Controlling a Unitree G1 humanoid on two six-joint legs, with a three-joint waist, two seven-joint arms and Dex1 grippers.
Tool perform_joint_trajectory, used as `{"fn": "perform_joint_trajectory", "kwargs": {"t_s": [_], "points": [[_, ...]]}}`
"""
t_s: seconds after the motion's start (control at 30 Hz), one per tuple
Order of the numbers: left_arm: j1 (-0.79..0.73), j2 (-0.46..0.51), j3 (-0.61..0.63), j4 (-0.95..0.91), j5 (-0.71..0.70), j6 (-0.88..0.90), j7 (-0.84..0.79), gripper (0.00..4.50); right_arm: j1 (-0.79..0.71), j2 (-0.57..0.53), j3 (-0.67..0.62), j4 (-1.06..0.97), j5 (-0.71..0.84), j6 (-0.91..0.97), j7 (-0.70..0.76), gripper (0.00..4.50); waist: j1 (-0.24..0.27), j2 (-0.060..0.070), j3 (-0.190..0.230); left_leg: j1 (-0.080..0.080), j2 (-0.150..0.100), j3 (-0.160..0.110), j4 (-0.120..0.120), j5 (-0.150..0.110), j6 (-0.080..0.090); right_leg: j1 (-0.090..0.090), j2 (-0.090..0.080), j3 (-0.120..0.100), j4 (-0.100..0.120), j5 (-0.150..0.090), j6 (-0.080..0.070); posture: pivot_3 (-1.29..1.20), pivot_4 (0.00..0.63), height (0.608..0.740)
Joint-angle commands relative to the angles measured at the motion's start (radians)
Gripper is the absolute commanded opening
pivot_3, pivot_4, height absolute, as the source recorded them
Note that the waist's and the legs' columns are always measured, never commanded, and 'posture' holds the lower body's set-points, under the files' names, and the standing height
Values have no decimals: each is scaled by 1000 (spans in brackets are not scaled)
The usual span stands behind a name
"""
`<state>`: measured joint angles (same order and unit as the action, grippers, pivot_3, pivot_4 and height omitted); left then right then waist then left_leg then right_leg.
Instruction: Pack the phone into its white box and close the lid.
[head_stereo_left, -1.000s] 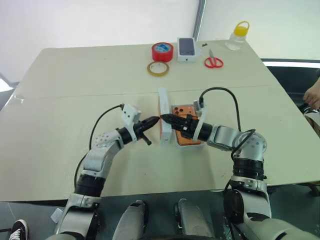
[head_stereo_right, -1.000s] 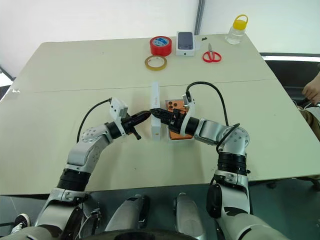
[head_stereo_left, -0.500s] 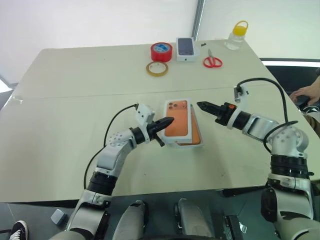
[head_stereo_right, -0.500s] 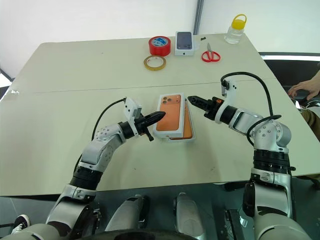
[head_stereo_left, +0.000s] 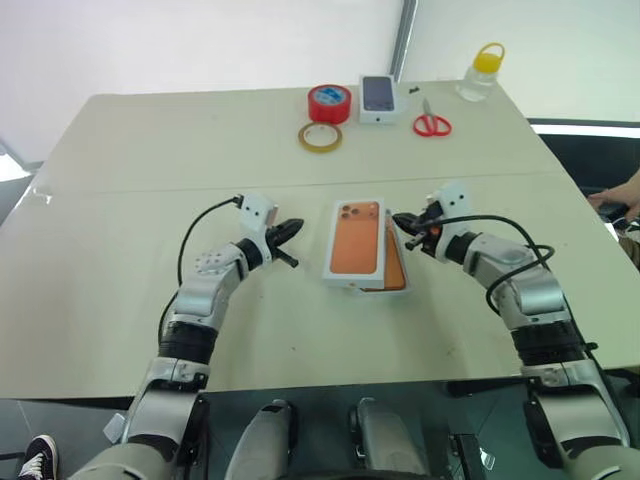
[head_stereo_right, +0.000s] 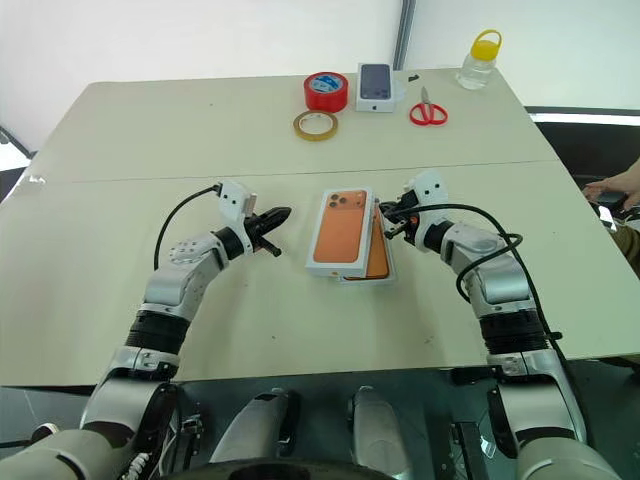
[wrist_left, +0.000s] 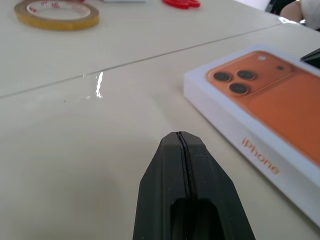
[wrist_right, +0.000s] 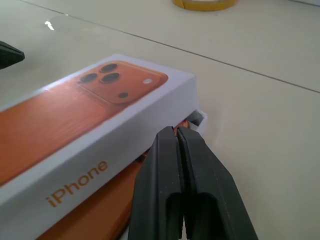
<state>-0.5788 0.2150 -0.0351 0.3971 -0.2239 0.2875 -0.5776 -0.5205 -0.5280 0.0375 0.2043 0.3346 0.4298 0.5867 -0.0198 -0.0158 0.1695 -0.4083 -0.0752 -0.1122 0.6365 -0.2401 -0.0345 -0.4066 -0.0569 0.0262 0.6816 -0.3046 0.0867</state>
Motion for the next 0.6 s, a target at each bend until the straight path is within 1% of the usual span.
{"fn": "perform_joint_trajectory", "kwargs": {"t_s": [0.03, 0.1, 0.17, 0.23, 0.33, 0.47, 0.6], "points": [[-29, -17, -40, 30, 42, -45, -7, 0, -9, -9, 4, -30, -50, -59, 23, 87, 2, 0, 0, 0, 0, 0, 0, 0, 0, 0, 0, 0, 0, 0, 0, 0, 150, 740], [-25, -40, -35, 13, -1, 9, -44, 0, 6, -6, -4, -56, -31, -27, 50, 87, 5, 0, 0, 0, 0, 0, 0, 0, 0, 0, 0, 0, 0, 0, 0, 0, 150, 740], [-15, -42, -54, -2, 13, 15, -60, 0, 25, -28, 18, -77, -80, -60, 62, 87, 6, 0, 0, 0, 0, 0, 0, 0, 0, 0, 0, 0, 0, 0, 0, 0, 150, 740], [-7, -46, -68, -17, 24, 18, -68, 0, 40, -38, 14, -101, -86, -52, 75, 87, 6, 0, 0, 0, 0, 0, 0, 0, 0, 0, 0, 0, 0, 0, 0, 0, 150, 740], [-5, -63, -63, -47, 2, 43, -68, 0, 60, -38, -11, -140, -60, -28, 100, 87, 5, 0, 0, 0, 0, 0, 0, 0, 0, 0, 0, 0, 0, 0, 0, 0, 150, 740], [3, -78, -68, -85, 3, 48, -71, 0, 80, -43, -7, -184, -65, -25, 118, 87, 3, 0, 0, 0, 0, 0, 0, 0, 0, 0, 0, 0, 0, 0, 0, 0, 150, 740], [6, -103, -72, -122, -15, 89, -70, 0, 88, -50, -6, -186, -88, -36, 118, 87, 6, 0, 0, 0, 0, 0, 0, 0, 0, 0, 0, 0, 0, 0, 0, 0, 150, 740]]}}
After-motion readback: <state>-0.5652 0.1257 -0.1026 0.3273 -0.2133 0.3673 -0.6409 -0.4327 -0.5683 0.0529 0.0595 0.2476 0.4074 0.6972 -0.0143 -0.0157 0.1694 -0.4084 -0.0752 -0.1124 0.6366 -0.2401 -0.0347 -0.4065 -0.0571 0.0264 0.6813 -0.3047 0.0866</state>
